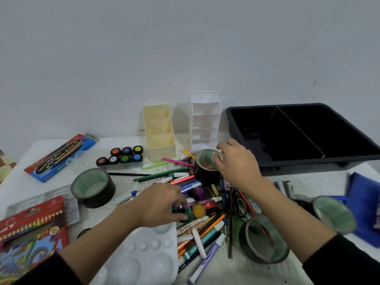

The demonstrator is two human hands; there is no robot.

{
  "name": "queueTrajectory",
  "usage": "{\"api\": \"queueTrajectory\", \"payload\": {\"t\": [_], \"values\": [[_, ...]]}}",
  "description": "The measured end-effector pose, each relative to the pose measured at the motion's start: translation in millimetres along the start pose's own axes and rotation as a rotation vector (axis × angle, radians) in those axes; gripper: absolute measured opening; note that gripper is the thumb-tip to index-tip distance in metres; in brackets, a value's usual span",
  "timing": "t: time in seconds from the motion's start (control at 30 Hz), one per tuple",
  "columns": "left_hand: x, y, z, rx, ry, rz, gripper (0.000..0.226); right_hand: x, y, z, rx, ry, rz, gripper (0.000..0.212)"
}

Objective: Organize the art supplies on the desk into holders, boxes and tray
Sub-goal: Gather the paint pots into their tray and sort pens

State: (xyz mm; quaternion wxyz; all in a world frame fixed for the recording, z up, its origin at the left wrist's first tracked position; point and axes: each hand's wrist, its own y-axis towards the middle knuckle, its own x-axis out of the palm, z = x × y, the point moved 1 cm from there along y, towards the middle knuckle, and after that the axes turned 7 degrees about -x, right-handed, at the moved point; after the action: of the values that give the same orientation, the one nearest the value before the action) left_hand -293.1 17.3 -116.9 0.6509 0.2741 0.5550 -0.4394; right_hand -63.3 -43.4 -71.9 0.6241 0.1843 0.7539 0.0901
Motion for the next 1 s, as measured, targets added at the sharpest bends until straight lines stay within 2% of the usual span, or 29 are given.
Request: {"api": "queueTrajectory", "payload": {"t": [0.07, 0.17, 0.27, 0.47, 0.77, 0.9, 1.0], "values": [[3, -1, 0, 0.004, -0.006, -0.012, 0.038, -7, -10, -7, -0.122, 0.182, -0.023, 0.018], [4, 0, 2, 0.002, 0.004, -0.014, 0.036, -8, -25, -21, -0.349, 0.359, -0.273, 0.011], [4, 2, 6, -0.005, -0.001, -0.005, 0.030, 3, -37, -29, -0.486, 0.280, -0.428, 0.016], [5, 2, 4, -0.057, -0.054, 0.032, 0.033, 19, -51, -35, -0.618, -0.007, -0.454, 0.030], [-25, -9, -11, -0.118, -0.157, 0.106, 0.028, 24, -50, -46, -0.643, -0.103, -0.507, 0.033], [-35, -18, -19, -0.183, -0.197, 0.115, 0.028, 24, -44, -46, -0.560, 0.016, -0.542, 0.024], [-39, -26, -29, -0.203, -0.255, 0.130, 0.026, 19, -34, -45, -0.455, 0.168, -0.539, 0.027]]}}
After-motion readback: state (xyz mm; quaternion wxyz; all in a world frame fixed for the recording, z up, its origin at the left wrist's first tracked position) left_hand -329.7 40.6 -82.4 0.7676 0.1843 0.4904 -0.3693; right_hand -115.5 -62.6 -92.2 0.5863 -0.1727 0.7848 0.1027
